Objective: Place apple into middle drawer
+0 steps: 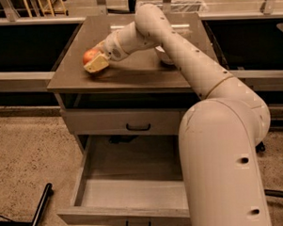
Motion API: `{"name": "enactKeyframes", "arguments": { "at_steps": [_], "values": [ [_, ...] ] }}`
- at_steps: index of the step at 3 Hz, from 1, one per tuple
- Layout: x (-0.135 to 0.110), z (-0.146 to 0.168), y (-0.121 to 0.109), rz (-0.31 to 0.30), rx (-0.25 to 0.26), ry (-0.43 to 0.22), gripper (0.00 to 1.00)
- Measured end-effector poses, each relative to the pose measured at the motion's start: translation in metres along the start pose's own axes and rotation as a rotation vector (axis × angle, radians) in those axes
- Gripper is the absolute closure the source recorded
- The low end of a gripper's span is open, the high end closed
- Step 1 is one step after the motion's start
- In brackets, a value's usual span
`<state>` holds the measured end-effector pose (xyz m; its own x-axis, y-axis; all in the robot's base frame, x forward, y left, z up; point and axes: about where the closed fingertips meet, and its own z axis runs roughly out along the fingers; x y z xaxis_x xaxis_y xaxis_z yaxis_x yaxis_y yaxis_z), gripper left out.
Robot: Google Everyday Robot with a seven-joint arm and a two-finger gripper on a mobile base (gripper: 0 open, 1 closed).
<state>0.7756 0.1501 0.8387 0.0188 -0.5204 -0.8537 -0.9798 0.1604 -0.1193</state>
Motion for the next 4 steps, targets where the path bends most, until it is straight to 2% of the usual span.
{"name": "enactKeyframes", "arguments": {
  "at_steps": [1, 2, 3, 4],
  "values": [
    [-0.021, -0.037, 0.019, -0.035, 0.017, -0.123, 1.00],
    [-0.054, -0.094, 0.065, -0.176, 0.066, -0.231, 1.00],
    [-0.030, -0.138, 0.119, -0.232, 0.072, -0.171, 1.00],
    [0.008, -0.135, 0.137, -0.188, 0.045, -0.126, 1.00]
  ]
}}
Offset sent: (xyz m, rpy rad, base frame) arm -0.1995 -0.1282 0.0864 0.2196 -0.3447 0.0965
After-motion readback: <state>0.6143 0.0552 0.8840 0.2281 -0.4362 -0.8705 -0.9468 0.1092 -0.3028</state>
